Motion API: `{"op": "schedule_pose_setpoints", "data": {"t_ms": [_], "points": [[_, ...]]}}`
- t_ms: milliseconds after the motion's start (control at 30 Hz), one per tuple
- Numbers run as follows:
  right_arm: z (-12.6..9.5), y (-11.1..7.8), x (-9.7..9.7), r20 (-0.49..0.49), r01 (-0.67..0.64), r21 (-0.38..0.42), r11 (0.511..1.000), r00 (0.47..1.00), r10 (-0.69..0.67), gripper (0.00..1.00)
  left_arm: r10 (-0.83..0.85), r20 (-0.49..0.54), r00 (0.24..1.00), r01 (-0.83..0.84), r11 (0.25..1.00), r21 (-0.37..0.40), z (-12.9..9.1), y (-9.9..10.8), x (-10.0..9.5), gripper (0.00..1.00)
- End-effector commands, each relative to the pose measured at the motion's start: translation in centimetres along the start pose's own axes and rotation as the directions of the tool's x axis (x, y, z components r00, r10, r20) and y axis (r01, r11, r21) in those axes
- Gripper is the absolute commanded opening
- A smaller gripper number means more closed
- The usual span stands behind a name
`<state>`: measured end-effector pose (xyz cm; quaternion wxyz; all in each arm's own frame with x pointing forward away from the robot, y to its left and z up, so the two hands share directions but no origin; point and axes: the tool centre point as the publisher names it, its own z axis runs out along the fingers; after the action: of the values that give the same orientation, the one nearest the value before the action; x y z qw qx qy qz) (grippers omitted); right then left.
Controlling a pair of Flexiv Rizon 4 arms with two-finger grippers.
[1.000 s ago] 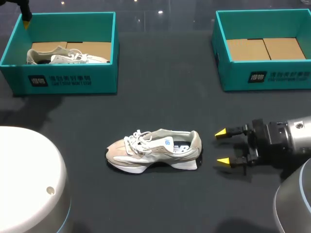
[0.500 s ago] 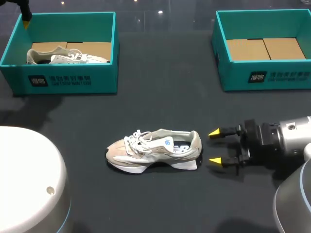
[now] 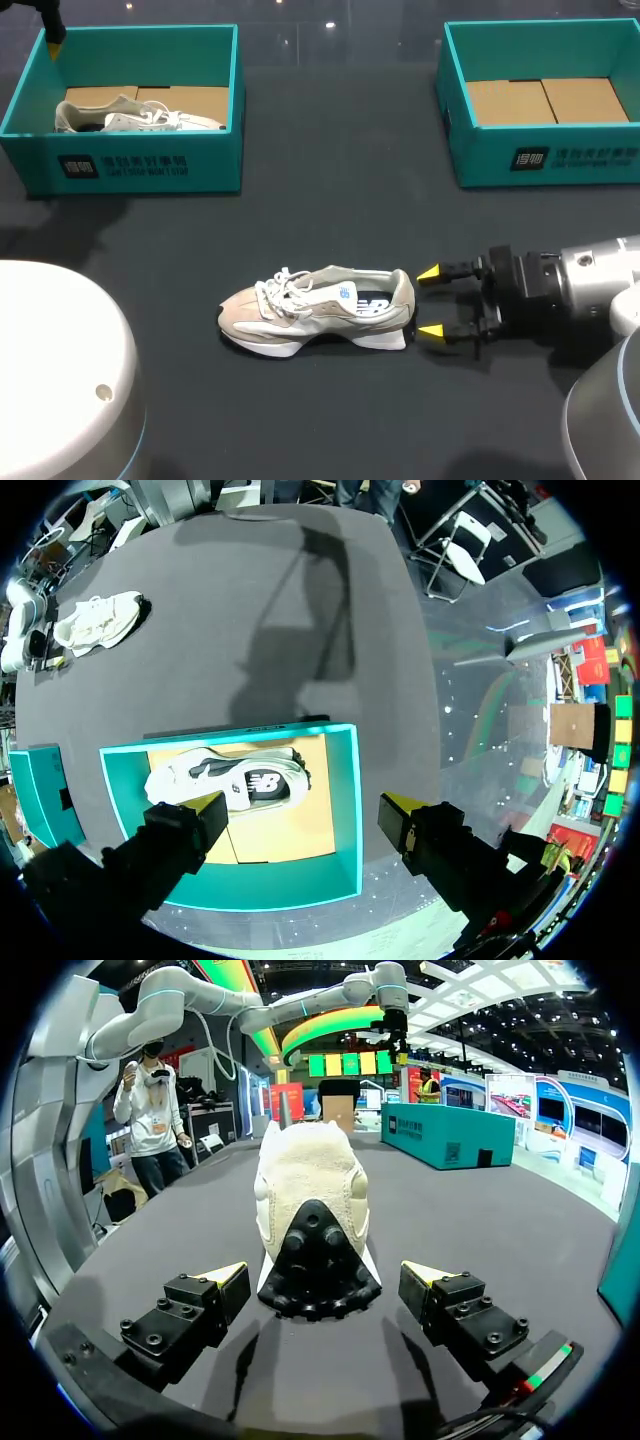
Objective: Take the shoe out of the shoebox, open the shoe tongue, remove and reinsert the insole, then place the shoe into the shoebox
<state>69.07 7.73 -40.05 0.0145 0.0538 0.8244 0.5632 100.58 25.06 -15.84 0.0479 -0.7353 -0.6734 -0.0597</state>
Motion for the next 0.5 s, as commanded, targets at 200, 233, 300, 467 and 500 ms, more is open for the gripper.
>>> {"op": "schedule_pose_setpoints", "data": {"t_ms": [200,233,300,467,500], "points": [[1.3,0.6,0.5,0.0,0.009,0.017,1.0,1.0,-0.009,1.0,0.001,-0.002,1.0,-0.001,1.0,-0.001,0.0,-0.1,0.0,1.0],[1.4,0.6,0.5,0.001,0.009,0.017,1.0,1.0,-0.009,1.0,0.001,-0.002,1.0,-0.001,1.0,-0.001,0.0,-0.1,0.0,1.0],[1.6,0.6,0.5,-0.001,0.009,0.017,1.0,1.0,-0.009,1.0,0.001,-0.002,1.0,-0.001,1.0,-0.001,0.0,-0.1,0.0,1.0],[2.1,0.6,0.5,-0.005,0.009,0.016,1.0,1.0,-0.009,1.0,0.001,-0.002,1.0,-0.001,1.0,-0.001,0.0,-0.1,0.0,1.0],[2.2,0.6,0.4,-0.005,0.01,0.017,1.0,1.0,-0.01,1.0,0.001,-0.002,1.0,-0.001,1.0,-0.001,0.0,-0.1,0.0,1.0]]}}
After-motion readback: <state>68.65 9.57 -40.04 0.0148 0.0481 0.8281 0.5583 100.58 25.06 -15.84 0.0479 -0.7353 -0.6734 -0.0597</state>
